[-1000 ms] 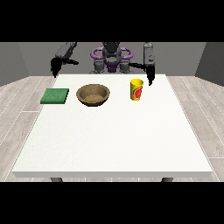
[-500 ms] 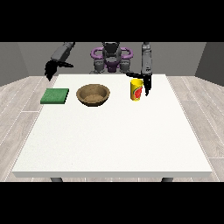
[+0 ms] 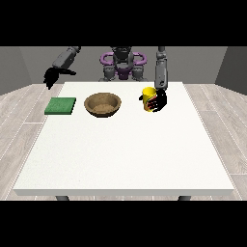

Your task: Pick the cup and pour the ball into the bowl, then pick the bowl and place it on the pad

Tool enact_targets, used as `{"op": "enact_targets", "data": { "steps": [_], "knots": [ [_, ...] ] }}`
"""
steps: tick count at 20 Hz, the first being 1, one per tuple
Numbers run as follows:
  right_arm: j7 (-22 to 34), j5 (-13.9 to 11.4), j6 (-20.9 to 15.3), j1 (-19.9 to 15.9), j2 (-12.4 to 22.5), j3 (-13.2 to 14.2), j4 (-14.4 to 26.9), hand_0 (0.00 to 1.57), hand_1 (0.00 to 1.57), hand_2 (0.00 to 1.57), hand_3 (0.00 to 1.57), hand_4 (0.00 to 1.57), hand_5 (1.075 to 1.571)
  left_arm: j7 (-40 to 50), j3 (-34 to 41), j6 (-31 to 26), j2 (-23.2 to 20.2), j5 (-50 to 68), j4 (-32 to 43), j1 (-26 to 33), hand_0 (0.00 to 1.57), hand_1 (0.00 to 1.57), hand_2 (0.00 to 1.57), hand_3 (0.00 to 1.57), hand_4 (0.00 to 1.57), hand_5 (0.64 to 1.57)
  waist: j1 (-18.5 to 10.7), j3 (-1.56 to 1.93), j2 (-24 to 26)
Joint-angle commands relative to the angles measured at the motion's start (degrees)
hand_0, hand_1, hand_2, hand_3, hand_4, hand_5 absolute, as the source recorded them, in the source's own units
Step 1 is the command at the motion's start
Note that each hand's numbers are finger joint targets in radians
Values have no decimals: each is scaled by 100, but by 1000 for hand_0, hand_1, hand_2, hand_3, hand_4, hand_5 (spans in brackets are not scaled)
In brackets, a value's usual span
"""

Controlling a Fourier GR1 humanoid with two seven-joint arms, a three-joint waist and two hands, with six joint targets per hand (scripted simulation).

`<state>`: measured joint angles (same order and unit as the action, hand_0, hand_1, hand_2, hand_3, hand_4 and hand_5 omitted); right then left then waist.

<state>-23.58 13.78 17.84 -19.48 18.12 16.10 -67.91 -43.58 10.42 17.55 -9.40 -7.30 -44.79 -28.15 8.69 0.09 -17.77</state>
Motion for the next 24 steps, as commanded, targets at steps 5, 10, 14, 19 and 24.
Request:
{"op": "enact_targets", "data": {
  "steps": [5,10,14,19,24],
  "knots": [
    [-101,207,447,-34,538,284,9,0,0,0,0,0,1556,-529,119,1213,260,-354,601,-204,1351,1351,1571,1571,881,1502,363,-13,-366],
    [62,235,414,-195,810,644,1502,0,0,0,0,0,1556,1199,-947,1514,320,-1409,12,-353,1348,1348,1571,1571,989,1532,-406,10,949],
    [121,32,359,-34,854,560,1838,0,0,0,0,0,1560,2314,-1575,1548,426,-2165,-44,-633,1381,1381,1571,1571,1033,1536,-666,7,1626],
    [-362,-178,328,655,677,563,2343,0,0,0,0,0,1558,3410,-2296,1646,455,-3258,-27,-545,1365,1365,1571,1571,1142,1566,-1015,9,2203],
    [-430,-190,301,366,857,605,2454,0,0,39,0,0,1558,4087,-2567,1748,579,-4096,-64,-912,1346,1346,1571,1571,1048,1569,-952,-5,1916]
  ]
}}
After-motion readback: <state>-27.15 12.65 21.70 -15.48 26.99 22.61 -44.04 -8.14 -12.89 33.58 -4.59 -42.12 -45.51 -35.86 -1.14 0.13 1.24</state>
